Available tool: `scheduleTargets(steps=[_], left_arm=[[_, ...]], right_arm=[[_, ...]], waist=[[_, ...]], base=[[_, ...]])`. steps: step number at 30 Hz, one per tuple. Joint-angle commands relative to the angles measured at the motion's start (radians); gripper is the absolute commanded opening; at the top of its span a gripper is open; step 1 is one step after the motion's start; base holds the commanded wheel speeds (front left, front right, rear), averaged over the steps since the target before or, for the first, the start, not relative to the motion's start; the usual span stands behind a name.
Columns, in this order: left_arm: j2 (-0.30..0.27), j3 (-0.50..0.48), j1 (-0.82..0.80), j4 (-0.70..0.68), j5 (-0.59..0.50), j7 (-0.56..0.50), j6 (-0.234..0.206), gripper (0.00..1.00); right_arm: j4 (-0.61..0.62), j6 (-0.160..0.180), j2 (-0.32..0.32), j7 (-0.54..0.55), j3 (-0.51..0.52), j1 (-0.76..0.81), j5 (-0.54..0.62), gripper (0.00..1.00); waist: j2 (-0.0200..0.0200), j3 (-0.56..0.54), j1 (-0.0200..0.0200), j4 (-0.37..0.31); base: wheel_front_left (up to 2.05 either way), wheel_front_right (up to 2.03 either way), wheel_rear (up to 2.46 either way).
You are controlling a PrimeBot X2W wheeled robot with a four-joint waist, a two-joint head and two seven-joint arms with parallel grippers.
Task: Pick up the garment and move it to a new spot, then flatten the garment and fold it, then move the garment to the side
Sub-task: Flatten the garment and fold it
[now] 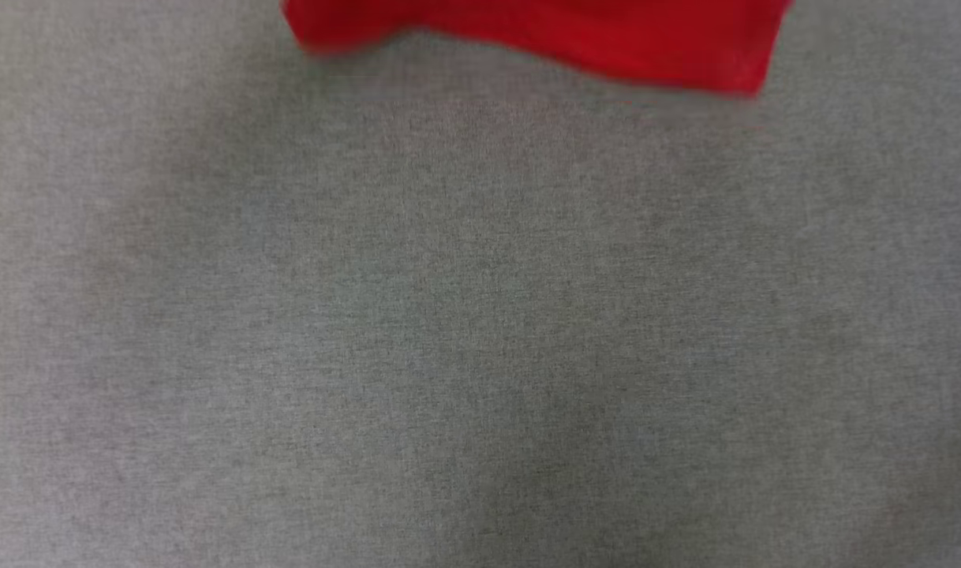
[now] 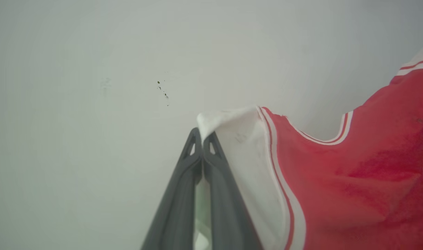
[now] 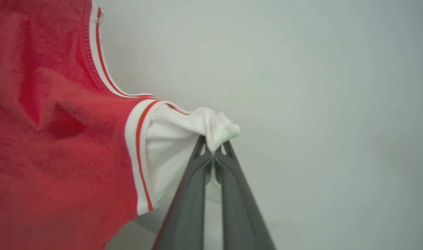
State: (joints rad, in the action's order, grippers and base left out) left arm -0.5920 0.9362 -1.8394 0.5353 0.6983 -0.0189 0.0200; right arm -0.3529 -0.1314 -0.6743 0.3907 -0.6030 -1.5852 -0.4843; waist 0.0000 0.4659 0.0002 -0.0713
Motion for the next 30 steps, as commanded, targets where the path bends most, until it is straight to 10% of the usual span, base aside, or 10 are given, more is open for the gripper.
scheduleTargets(steps=[1,13,30], left_arm=[[0.004,-0.011,-0.046,0.019,-0.007,0.012,0.007,0.0],[0.059,-0.017,-0.126,0.19,-0.021,0.125,0.055,0.0],[0.061,0.038,0.352,0.257,0.079,0.265,0.075,0.0]], right_arm=[[-0.015,0.001,0.013,-0.011,-0.005,-0.05,0.014,0.0],[-0.2,0.001,0.071,-0.118,-0.116,-0.242,0.026,0.0],[-0.332,0.001,0.091,-0.325,-0.361,0.129,-0.129,0.0]], waist=[[0.0,0.026,-0.0002,0.005],[0.0,0.076,-0.0002,0.041],[0.0,-0.013,-0.0002,0.044]], base=[[0.0,0.0,0.0],[0.0,0.0,0.0],[0.0,0.0,0.0]])
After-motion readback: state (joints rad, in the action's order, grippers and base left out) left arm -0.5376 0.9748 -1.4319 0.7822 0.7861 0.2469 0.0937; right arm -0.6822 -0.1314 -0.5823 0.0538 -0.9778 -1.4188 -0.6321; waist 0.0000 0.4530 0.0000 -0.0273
